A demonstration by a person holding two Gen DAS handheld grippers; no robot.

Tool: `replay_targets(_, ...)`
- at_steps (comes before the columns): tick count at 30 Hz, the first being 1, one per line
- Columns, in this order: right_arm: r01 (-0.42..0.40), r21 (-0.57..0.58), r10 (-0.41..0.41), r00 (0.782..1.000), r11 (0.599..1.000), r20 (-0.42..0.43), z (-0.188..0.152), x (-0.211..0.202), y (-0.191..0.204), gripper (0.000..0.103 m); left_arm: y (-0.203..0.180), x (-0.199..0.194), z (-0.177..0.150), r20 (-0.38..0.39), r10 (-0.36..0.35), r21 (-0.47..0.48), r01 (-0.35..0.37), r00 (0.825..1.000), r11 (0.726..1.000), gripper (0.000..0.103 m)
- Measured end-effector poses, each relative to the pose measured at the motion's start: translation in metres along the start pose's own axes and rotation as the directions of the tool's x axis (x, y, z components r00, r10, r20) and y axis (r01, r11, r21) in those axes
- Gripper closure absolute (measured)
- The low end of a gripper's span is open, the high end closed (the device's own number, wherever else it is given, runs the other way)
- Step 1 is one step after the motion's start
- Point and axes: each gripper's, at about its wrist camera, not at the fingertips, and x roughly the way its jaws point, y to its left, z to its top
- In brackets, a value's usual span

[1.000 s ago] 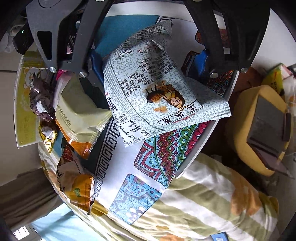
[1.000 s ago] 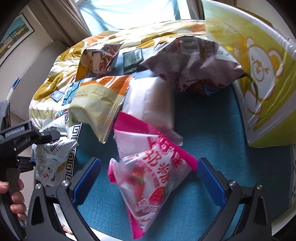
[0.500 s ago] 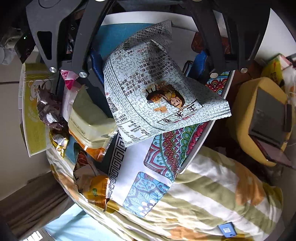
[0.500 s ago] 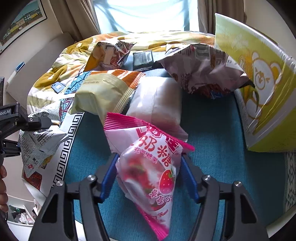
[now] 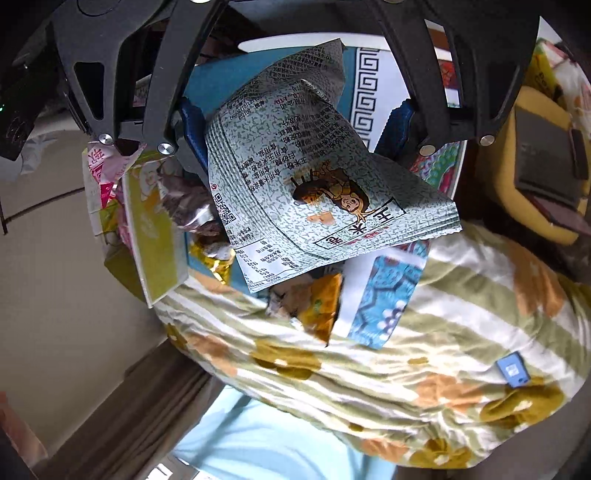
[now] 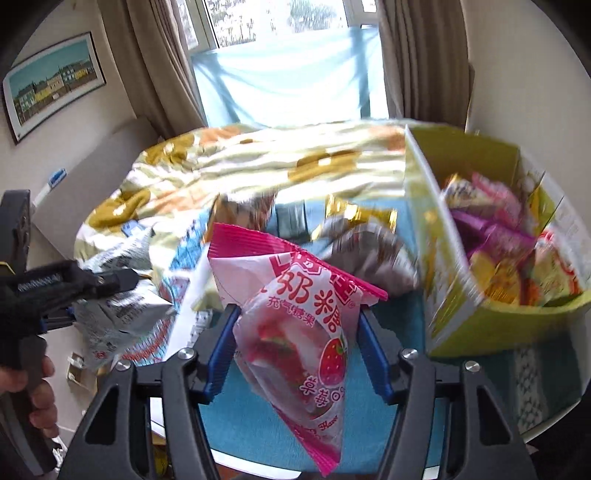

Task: Organize snacks
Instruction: 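Drop the grey-white bag into the box with the left tool while the right tool carries the pink bag, then open the right tool to drop the pink strawberry bag into the box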

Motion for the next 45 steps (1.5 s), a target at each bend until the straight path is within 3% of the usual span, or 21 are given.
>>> replay_targets(7,0.026,0.048,-0.032,0.993,0.999,0.114,0.049,-0.046,-0.03,0.045,-0.077,-0.004,0.034,0.045,-0.096,0.117,0.09,0.994,0.989,0.029)
replay_targets(13,0.049,0.069,-0.06,0.985,0.996,0.164,0.092,-0.076,-0.093,0.045,-0.171,0.022,0.056,0.057,-0.162,0.215,0.146,0.985,0.966,0.029)
replay_targets(19,0.067,0.052,-0.076,0.98,0.996,0.186,0.135,-0.084,-0.163,0.045,-0.269,0.086,0.079,0.027,-0.168,0.293,0.153,0.985,0.944,0.029)
replay_targets(25,0.055,0.042,-0.061,0.986,0.998,0.154,0.161,-0.065,-0.231,0.045,-0.335,0.167,0.09,-0.023,-0.1,0.338,0.102,0.995,0.936,0.029)
replay_targets(28,0.041,0.049,-0.047,0.991,0.998,0.124,0.167,-0.052,-0.262,0.045,-0.358,0.198,0.089,-0.036,-0.037,0.37,0.048,0.999,0.928,0.022)
replay_targets(29,0.038,0.048,-0.043,0.993,0.998,0.112,0.168,-0.048,-0.27,0.045,-0.365,0.209,0.088,-0.049,0.002,0.383,0.017,0.999,0.924,0.01)
replay_targets(31,0.033,0.047,-0.037,0.996,0.998,0.087,0.169,-0.039,-0.284,0.045,-0.372,0.226,0.086,-0.067,0.087,0.407,-0.052,0.994,0.912,0.003)
replay_targets(35,0.014,0.062,-0.017,0.999,0.998,0.042,0.169,-0.025,-0.3,0.045,-0.369,0.232,0.078,-0.09,0.091,0.411,-0.047,0.992,0.91,0.003)
replay_targets(39,0.019,0.058,-0.02,1.0,0.998,0.021,0.169,-0.018,-0.305,0.045,-0.36,0.213,0.066,-0.076,0.046,0.4,-0.012,0.996,0.917,0.003)
replay_targets(45,0.009,0.057,-0.01,1.0,0.998,0.006,0.184,-0.005,-0.315,0.044,-0.35,0.192,0.054,-0.049,0.079,0.405,-0.052,0.996,0.913,0.003)
